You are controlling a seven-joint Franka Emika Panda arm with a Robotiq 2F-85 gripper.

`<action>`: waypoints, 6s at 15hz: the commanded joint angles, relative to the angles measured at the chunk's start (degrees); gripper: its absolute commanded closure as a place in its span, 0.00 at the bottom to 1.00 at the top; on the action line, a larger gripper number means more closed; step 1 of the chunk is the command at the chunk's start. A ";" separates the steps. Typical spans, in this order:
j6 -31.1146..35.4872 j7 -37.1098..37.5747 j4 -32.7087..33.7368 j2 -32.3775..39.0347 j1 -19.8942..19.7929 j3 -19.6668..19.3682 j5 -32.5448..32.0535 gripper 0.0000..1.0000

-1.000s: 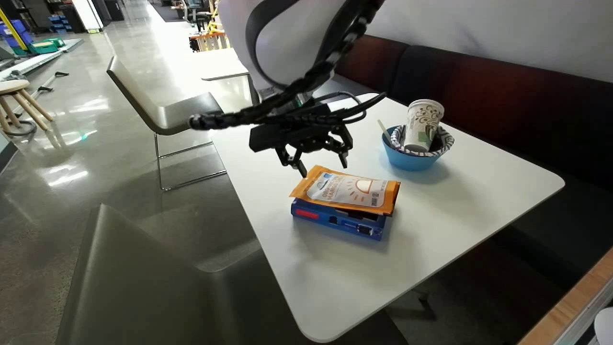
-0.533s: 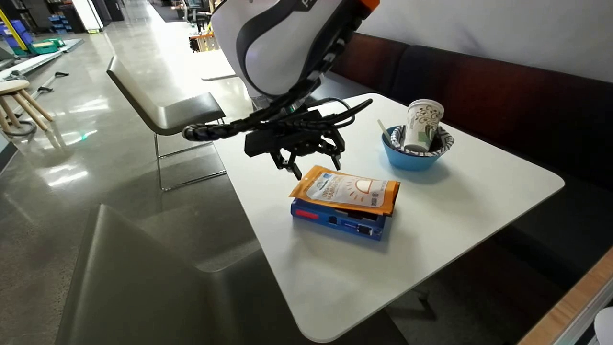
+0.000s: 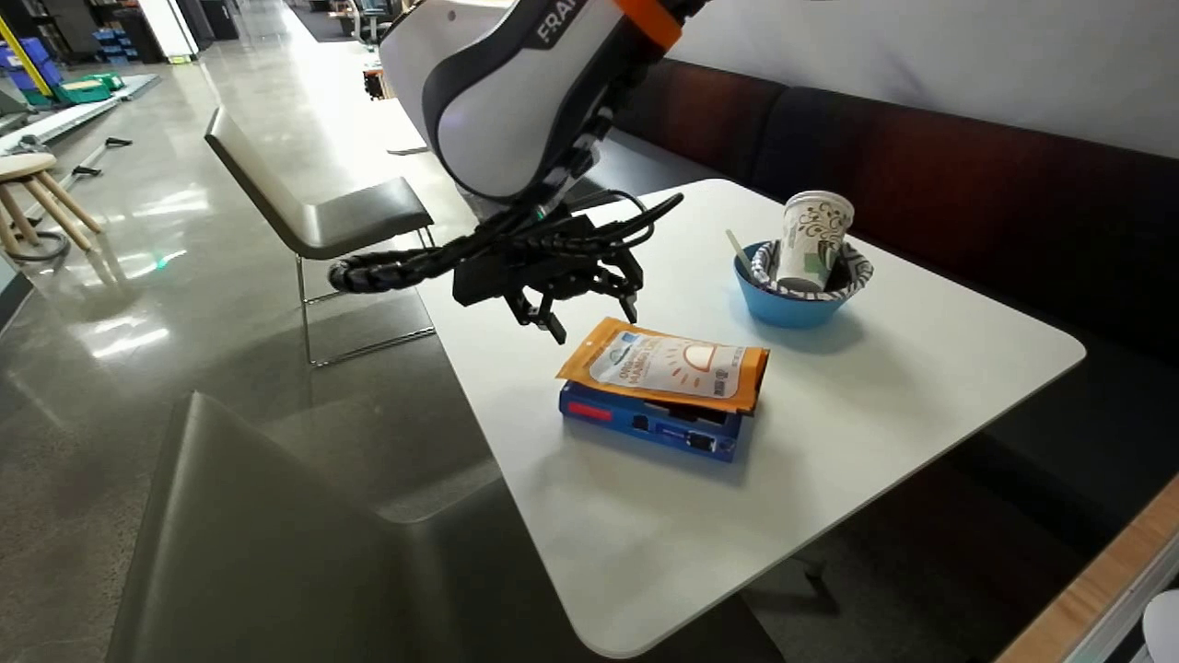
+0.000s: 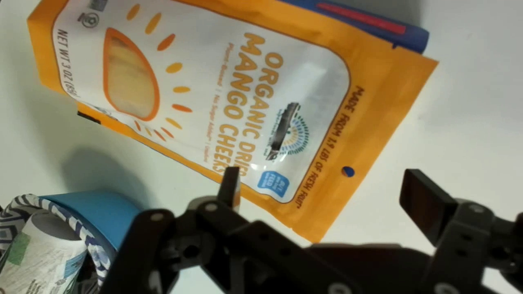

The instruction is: Put the orange packet and book upright

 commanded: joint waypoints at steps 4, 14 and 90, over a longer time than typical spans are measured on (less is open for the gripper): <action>-8.18 -1.59 12.94 10.86 3.81 -3.49 0.04 0.00; -17.41 -5.53 24.84 21.06 4.19 -5.43 2.29 0.00; 32.53 -69.79 -17.04 -15.31 -23.39 0.71 65.25 0.38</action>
